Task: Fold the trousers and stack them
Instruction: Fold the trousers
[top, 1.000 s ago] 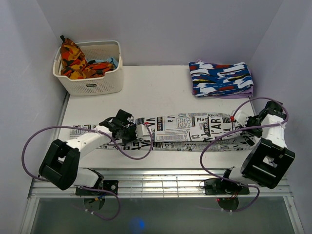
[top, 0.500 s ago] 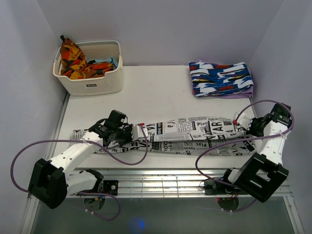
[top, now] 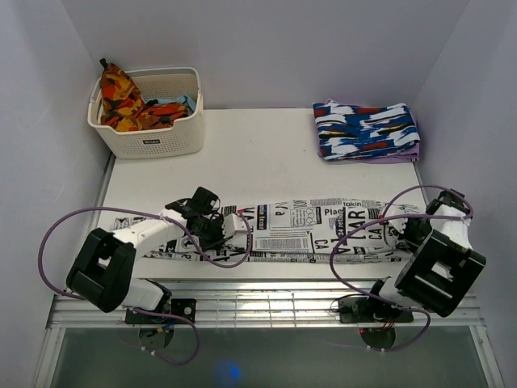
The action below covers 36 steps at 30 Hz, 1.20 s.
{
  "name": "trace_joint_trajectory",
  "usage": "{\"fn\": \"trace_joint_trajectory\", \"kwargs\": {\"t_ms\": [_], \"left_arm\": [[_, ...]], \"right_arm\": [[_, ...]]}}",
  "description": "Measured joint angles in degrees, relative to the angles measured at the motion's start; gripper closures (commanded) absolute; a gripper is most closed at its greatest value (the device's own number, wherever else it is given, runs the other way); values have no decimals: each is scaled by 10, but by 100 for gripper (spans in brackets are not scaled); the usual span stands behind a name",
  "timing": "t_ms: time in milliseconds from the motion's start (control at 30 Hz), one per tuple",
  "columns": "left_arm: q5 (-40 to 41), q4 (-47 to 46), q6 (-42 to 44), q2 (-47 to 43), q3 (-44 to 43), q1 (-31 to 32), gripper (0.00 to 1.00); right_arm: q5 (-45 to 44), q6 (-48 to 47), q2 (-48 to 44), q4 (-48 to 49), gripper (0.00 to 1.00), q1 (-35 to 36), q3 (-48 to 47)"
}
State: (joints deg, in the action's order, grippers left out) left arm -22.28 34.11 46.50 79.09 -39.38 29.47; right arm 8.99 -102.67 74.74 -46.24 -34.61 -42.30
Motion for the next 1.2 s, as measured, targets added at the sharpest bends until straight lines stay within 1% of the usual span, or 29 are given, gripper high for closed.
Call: {"fn": "trace_joint_trajectory", "kwargs": {"t_ms": [67,100,200,333,367,400,433,467,500,567,633,767,833,867,1133,1167,1200], "left_arm": [[0,-9,-4,3,-1,0,75],[0,-11,-5,7,-4,0,70],[1,-13,0,16,-14,0,64],[2,-11,11,16,-15,0,62],[2,-9,13,16,-15,0,63],[2,-9,15,16,-15,-1,66],[2,-8,16,16,-15,-1,81],[2,-7,14,16,-15,-1,89],[2,-7,17,16,-16,-1,95],[2,-6,17,16,-17,-1,100],[2,-4,19,16,-18,-1,100],[2,5,23,14,-24,-3,95],[2,12,26,9,-28,-6,96],[2,15,28,4,-29,-7,100],[-8,46,40,-26,-50,-21,100],[-8,49,40,-34,-54,-22,93],[-8,52,42,-43,-56,-23,89]], "right_arm": [[3,19,22,-2,92,5,-25],[5,27,31,-2,92,9,-37],[9,48,49,-1,92,21,-71],[9,64,53,1,92,30,-92],[8,66,53,0,92,31,-94],[8,66,53,0,92,32,-95],[8,67,53,0,92,33,-95],[8,68,54,0,92,33,-95],[8,70,54,0,92,33,-95],[8,72,55,0,92,33,-95],[8,74,55,-2,92,33,-96],[10,79,55,-6,92,38,-110],[13,82,57,-9,92,41,-120],[15,82,58,-10,92,42,-125],[30,93,63,-36,92,44,-164],[32,93,63,-39,92,44,-170],[34,93,63,-41,92,44,-177]]}}
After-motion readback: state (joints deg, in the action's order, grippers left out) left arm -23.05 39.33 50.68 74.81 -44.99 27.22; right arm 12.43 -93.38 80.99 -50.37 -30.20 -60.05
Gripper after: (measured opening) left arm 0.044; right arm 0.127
